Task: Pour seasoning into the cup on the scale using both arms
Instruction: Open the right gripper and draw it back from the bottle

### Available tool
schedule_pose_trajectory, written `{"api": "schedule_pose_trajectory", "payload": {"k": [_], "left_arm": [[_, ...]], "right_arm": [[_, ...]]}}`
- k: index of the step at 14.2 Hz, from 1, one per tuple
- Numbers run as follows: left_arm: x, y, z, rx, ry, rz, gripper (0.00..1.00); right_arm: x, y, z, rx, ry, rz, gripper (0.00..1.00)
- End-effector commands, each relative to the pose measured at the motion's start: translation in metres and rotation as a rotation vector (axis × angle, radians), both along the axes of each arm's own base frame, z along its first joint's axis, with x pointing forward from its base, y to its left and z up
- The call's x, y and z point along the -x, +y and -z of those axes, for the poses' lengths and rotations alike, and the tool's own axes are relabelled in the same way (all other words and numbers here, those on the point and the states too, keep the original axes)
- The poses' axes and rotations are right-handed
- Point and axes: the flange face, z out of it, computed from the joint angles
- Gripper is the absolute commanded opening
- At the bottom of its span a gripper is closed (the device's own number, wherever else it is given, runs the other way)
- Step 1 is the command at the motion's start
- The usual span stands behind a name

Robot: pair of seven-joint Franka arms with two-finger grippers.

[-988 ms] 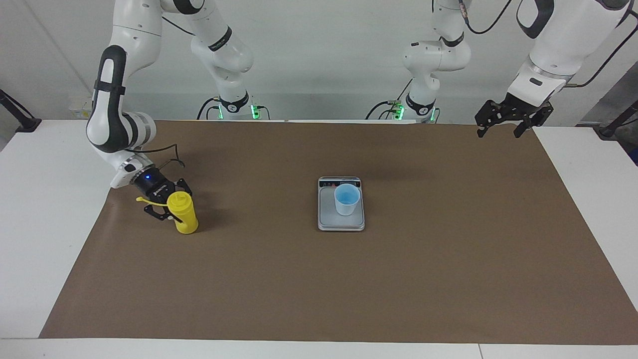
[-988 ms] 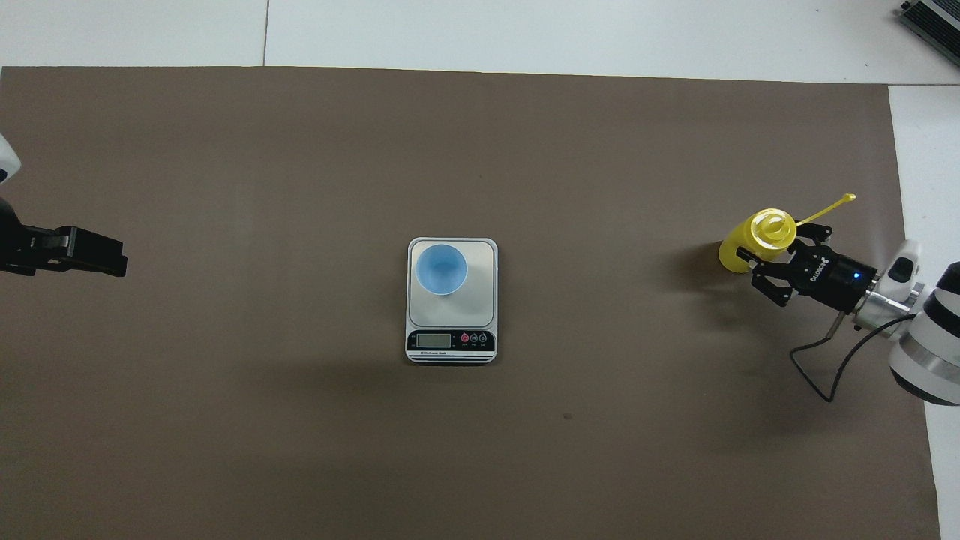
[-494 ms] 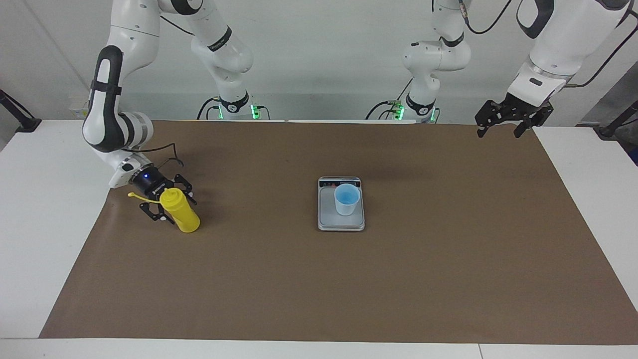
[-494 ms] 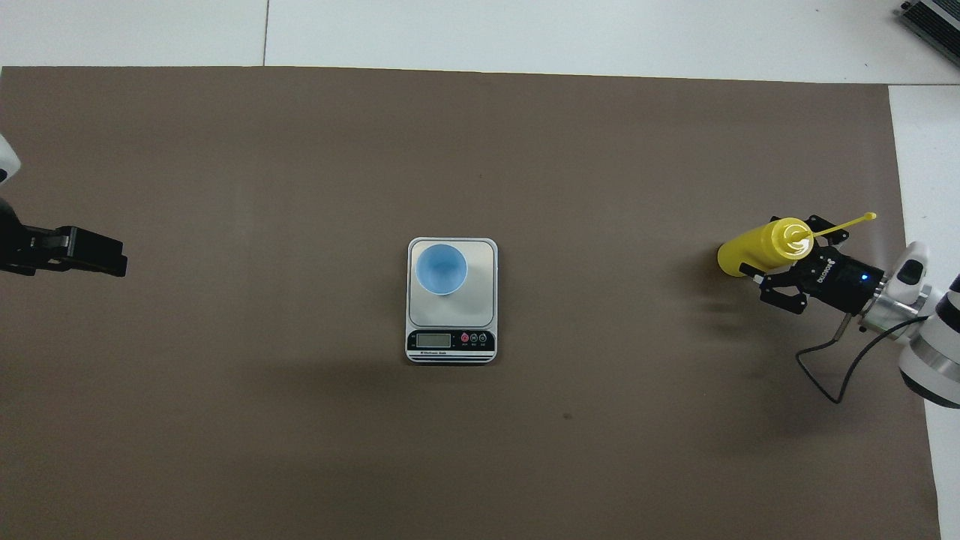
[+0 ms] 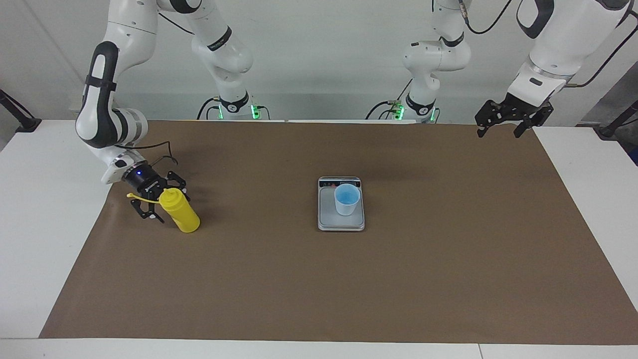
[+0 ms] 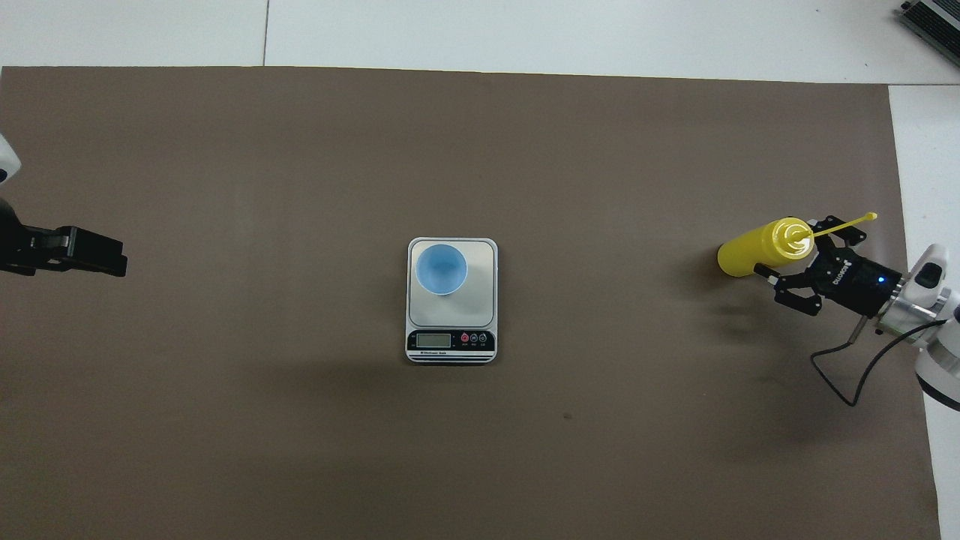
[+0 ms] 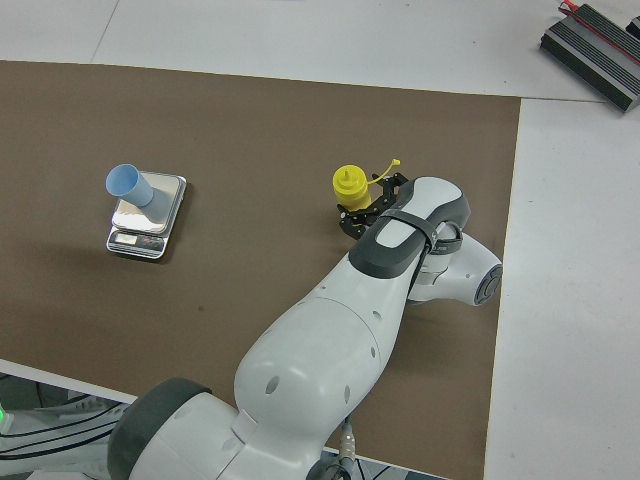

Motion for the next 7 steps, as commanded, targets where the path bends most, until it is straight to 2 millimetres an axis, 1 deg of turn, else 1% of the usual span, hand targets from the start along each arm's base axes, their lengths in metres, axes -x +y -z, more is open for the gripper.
{"api": "schedule_pose_trajectory", "payload": {"k": [1, 5, 7], "left_arm": [[0.004, 0.004, 0.001, 0.006, 0.010, 0.003, 1.00], [0.003, 0.004, 0.001, 0.006, 0.008, 0.003, 1.00], [0.004, 0.004, 0.001, 0.006, 0.010, 0.003, 1.00]], "right_arm": [[0.016, -0.013, -0.001, 0.077, 0.011, -0.018, 1.00], [0.024, -0.031, 0.001, 0.194, 0.043, -0.020, 1.00], [0.026, -0.039, -0.008, 0.260, 0.045, -0.035, 1.00]]}}
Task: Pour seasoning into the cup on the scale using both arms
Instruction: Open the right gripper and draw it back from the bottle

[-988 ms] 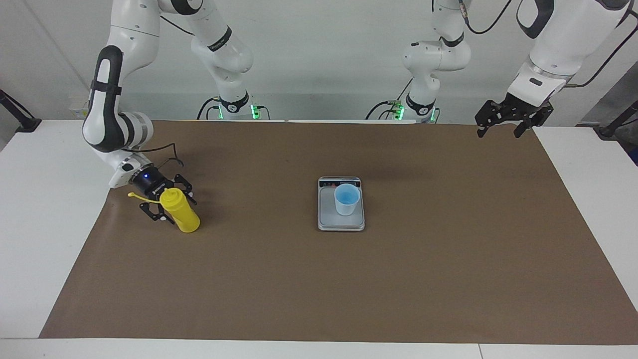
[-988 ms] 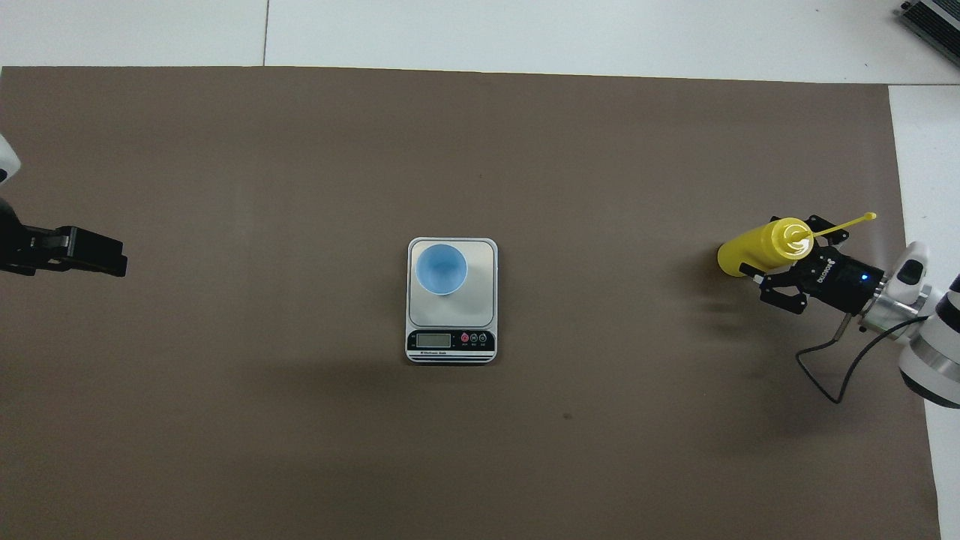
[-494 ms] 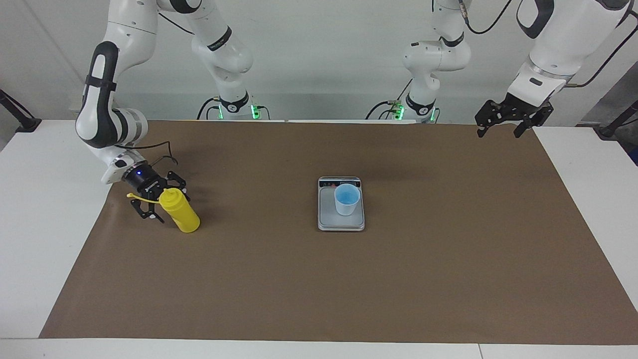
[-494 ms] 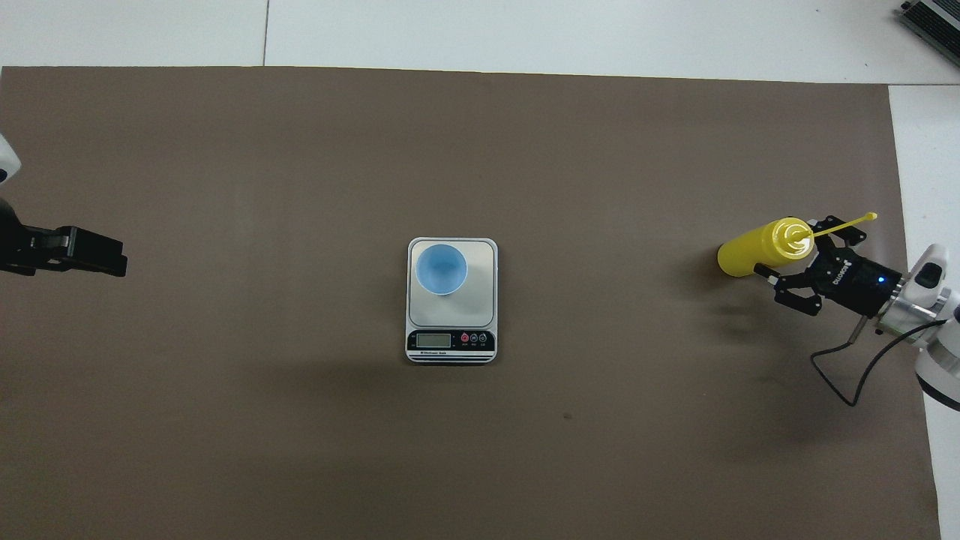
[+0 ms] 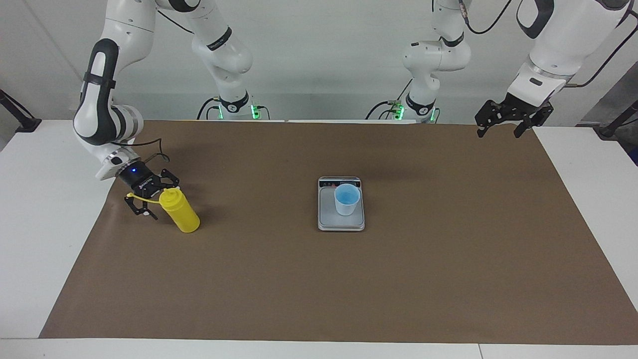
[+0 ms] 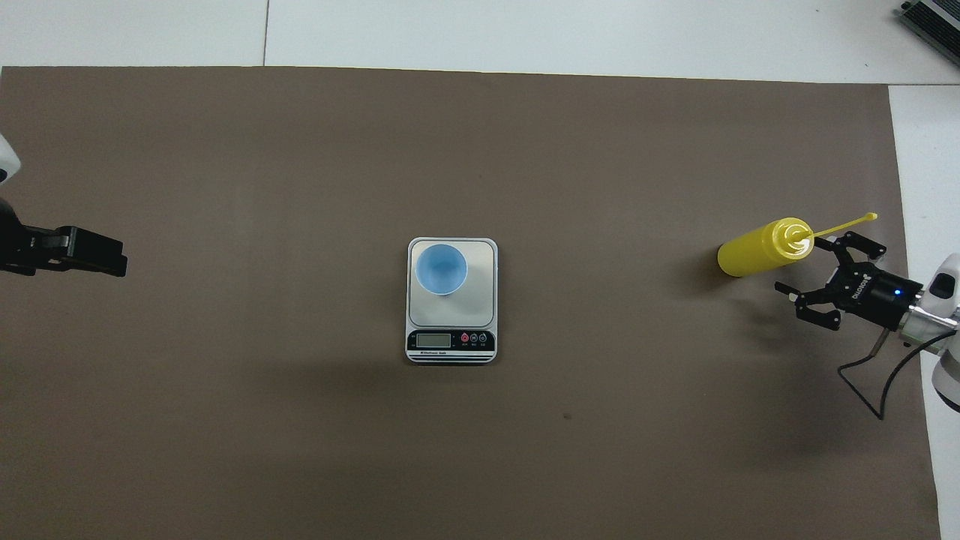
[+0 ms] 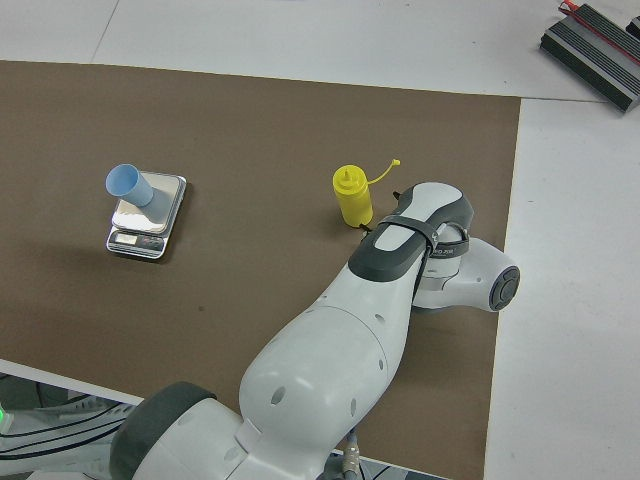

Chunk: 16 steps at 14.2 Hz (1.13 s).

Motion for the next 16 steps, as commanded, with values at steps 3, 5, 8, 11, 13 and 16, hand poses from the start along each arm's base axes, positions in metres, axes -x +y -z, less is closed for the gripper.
{"api": "schedule_pose_trajectory", "payload": {"k": [3, 5, 8, 11, 13, 16], "left_arm": [[0.004, 0.004, 0.001, 0.006, 0.010, 0.003, 1.00], [0.004, 0.004, 0.001, 0.006, 0.010, 0.003, 1.00], [0.004, 0.004, 0.001, 0.006, 0.010, 0.003, 1.00], [0.004, 0.004, 0.001, 0.006, 0.010, 0.003, 1.00], [0.004, 0.004, 0.001, 0.006, 0.010, 0.003, 1.00], [0.003, 0.004, 0.001, 0.006, 0.008, 0.003, 1.00]], "right_arm": [[0.017, -0.025, -0.017, 0.160, 0.014, -0.034, 1.00], [0.015, -0.029, -0.032, 0.217, 0.016, -0.046, 1.00], [0.015, -0.033, -0.064, 0.295, 0.072, -0.061, 1.00], [0.006, -0.039, -0.090, 0.368, 0.131, -0.076, 1.00], [0.000, -0.037, -0.109, 0.401, 0.149, -0.070, 1.00], [-0.006, -0.027, -0.136, 0.428, 0.260, 0.008, 1.00]]}}
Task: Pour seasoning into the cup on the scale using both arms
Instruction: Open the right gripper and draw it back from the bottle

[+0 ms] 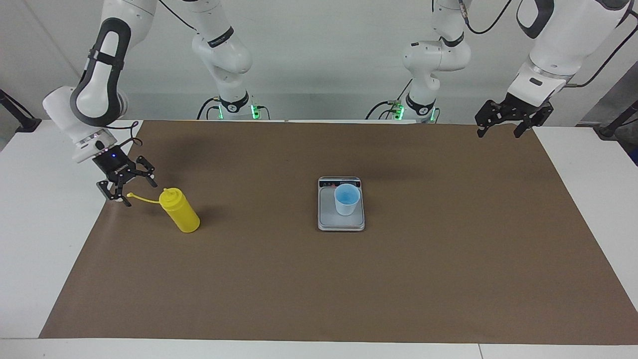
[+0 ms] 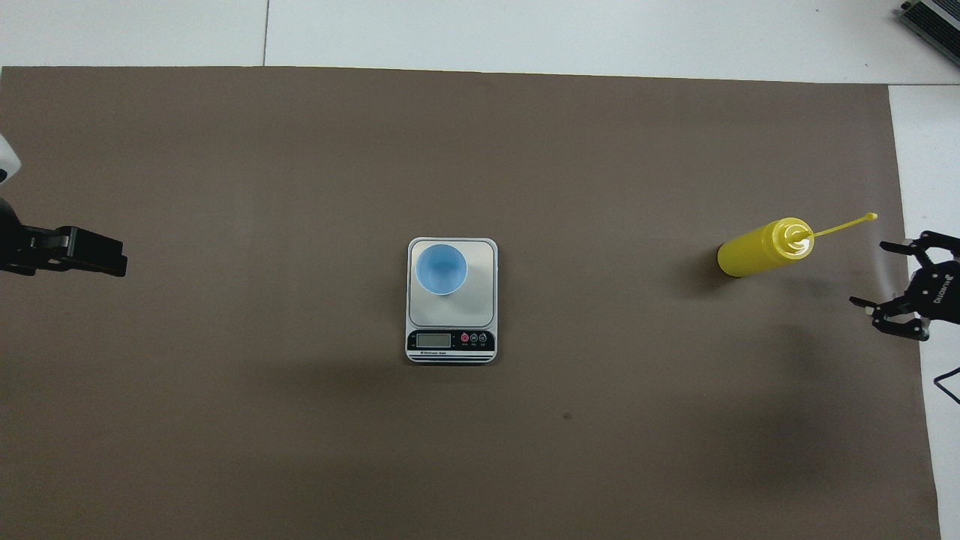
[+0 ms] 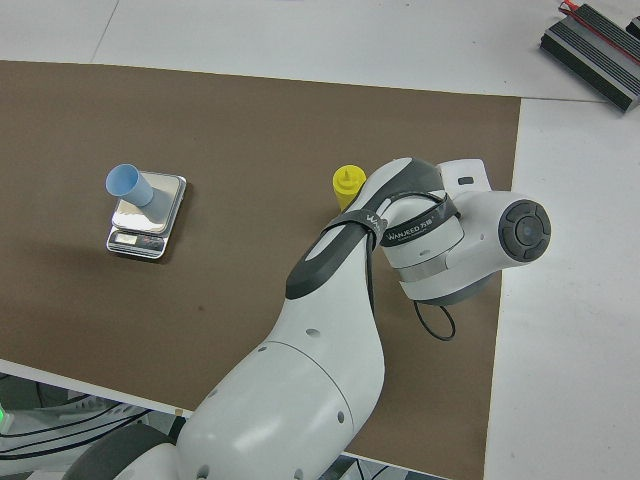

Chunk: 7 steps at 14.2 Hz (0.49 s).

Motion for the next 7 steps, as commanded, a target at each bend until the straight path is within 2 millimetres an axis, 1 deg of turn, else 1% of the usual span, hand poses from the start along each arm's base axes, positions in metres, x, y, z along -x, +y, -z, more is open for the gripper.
{"api": "schedule_pose_trajectory", "payload": {"k": [1, 2, 4, 6, 7], "left_arm": [[0.004, 0.004, 0.001, 0.006, 0.010, 0.003, 1.00], [0.004, 0.004, 0.001, 0.006, 0.010, 0.003, 1.00], [0.004, 0.004, 0.001, 0.006, 0.010, 0.003, 1.00], [0.004, 0.004, 0.001, 0.006, 0.010, 0.003, 1.00], [0.004, 0.004, 0.001, 0.006, 0.010, 0.003, 1.00]], "right_arm": [[-0.005, 0.011, -0.030, 0.050, 0.078, 0.084, 1.00], [-0.008, 0.014, -0.037, 0.056, 0.090, 0.114, 1.00], [-0.022, 0.028, -0.054, 0.039, 0.094, 0.179, 1.00], [-0.027, 0.043, -0.075, 0.069, 0.138, 0.290, 1.00], [-0.028, 0.052, -0.081, 0.072, 0.171, 0.337, 1.00]]}}
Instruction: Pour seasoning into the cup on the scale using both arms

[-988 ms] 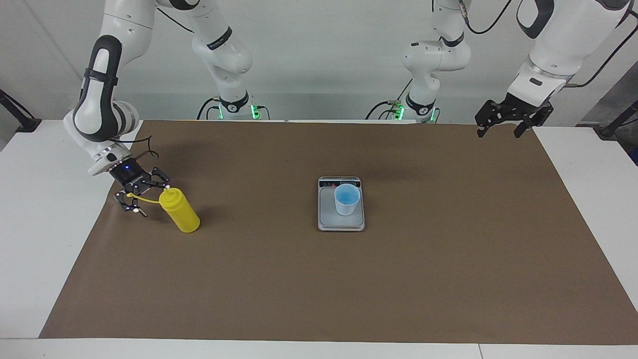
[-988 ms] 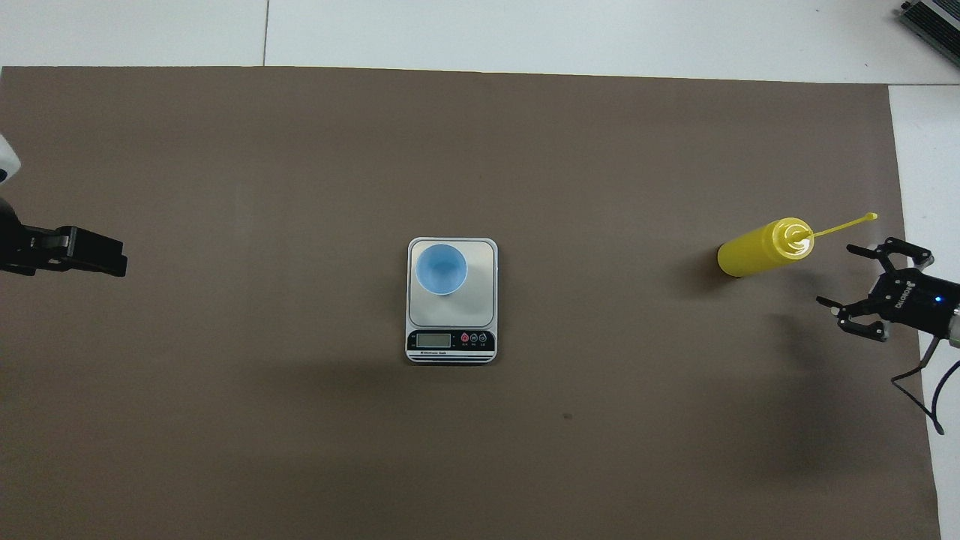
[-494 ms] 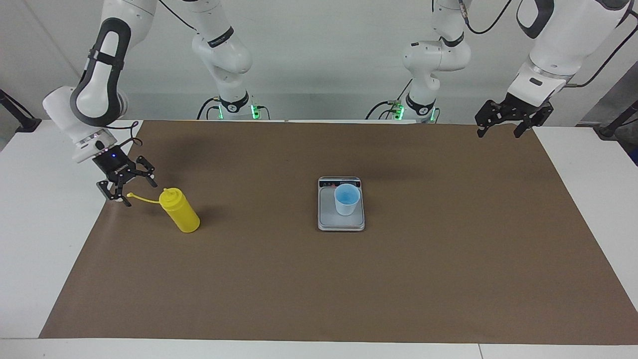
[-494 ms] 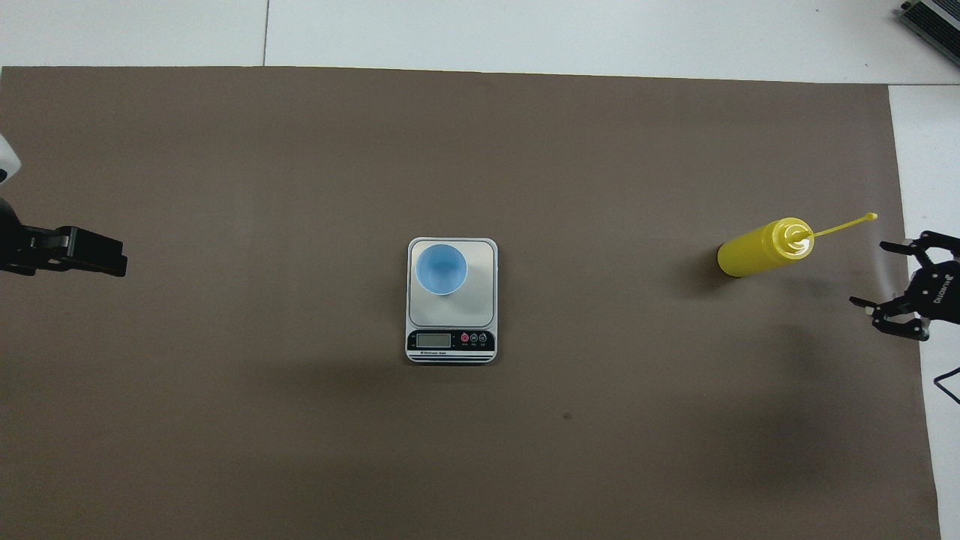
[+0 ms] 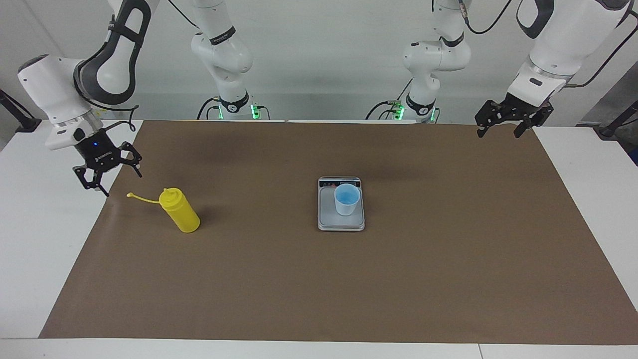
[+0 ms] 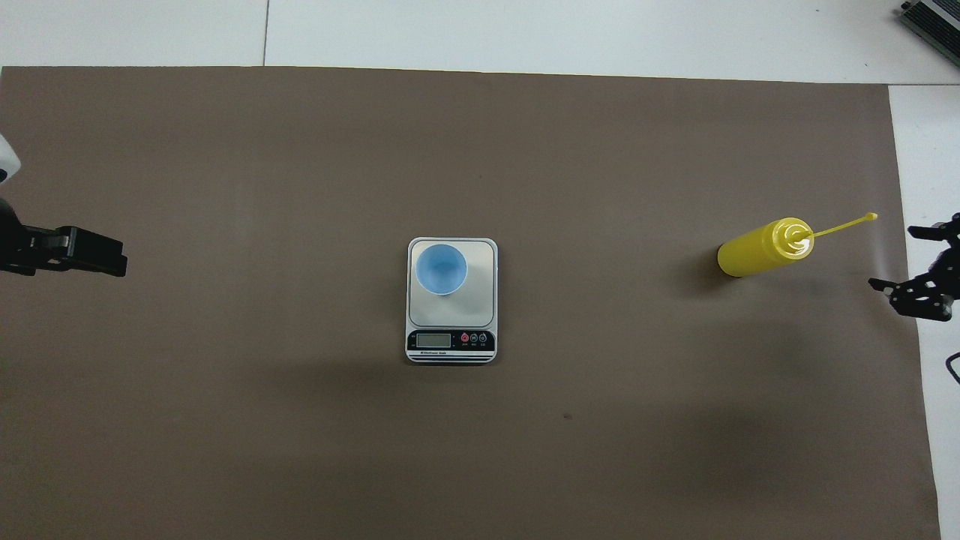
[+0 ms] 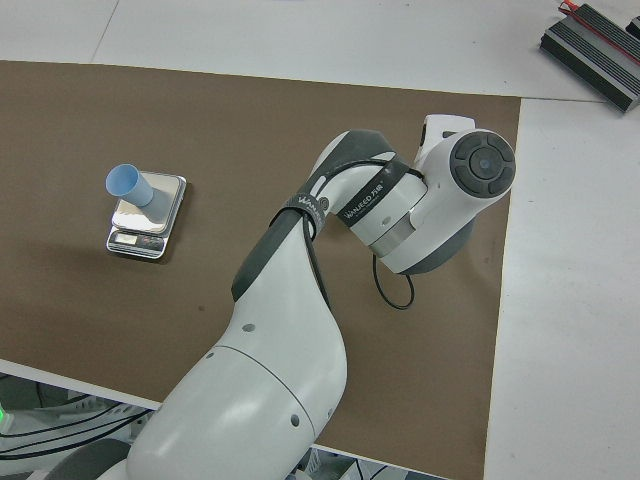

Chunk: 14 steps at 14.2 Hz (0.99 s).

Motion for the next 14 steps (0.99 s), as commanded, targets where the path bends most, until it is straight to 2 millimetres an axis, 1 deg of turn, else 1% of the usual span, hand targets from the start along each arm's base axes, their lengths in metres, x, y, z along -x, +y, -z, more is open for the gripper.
{"api": "schedule_pose_trajectory", "payload": {"k": [1, 2, 3, 5, 6, 7, 8, 10, 11, 13, 14], "left_arm": [[0.003, 0.004, 0.001, 0.006, 0.008, 0.003, 1.00], [0.004, 0.004, 0.001, 0.006, 0.010, 0.003, 1.00], [0.004, 0.004, 0.001, 0.006, 0.010, 0.003, 1.00], [0.004, 0.004, 0.001, 0.006, 0.010, 0.003, 1.00], [0.004, 0.004, 0.001, 0.006, 0.010, 0.003, 1.00], [0.004, 0.004, 0.001, 0.006, 0.010, 0.003, 1.00], [0.004, 0.004, 0.001, 0.006, 0.010, 0.003, 1.00], [0.003, 0.004, 0.001, 0.006, 0.008, 0.003, 1.00], [0.004, 0.004, 0.001, 0.006, 0.010, 0.003, 1.00], [0.004, 0.004, 0.001, 0.006, 0.010, 0.003, 1.00], [0.004, 0.004, 0.001, 0.006, 0.010, 0.003, 1.00]], "right_arm": [[-0.002, 0.017, -0.028, 0.015, 0.060, 0.130, 1.00], [-0.004, 0.023, -0.032, 0.012, 0.066, 0.173, 1.00], [-0.010, 0.039, -0.041, 0.007, 0.073, 0.211, 1.00], [-0.013, 0.049, -0.055, -0.003, 0.123, 0.359, 1.00], [-0.017, 0.062, -0.065, -0.001, 0.142, 0.420, 1.00], [-0.021, 0.070, -0.074, -0.003, 0.154, 0.477, 1.00], [-0.023, 0.078, -0.079, -0.001, 0.158, 0.514, 1.00], [-0.027, 0.101, -0.089, 0.017, 0.177, 0.574, 1.00], [-0.028, 0.108, -0.099, 0.030, 0.189, 0.616, 1.00], [-0.029, 0.132, -0.110, 0.046, 0.214, 0.659, 1.00], [-0.029, 0.136, -0.116, 0.044, 0.222, 0.687, 1.00]]}}
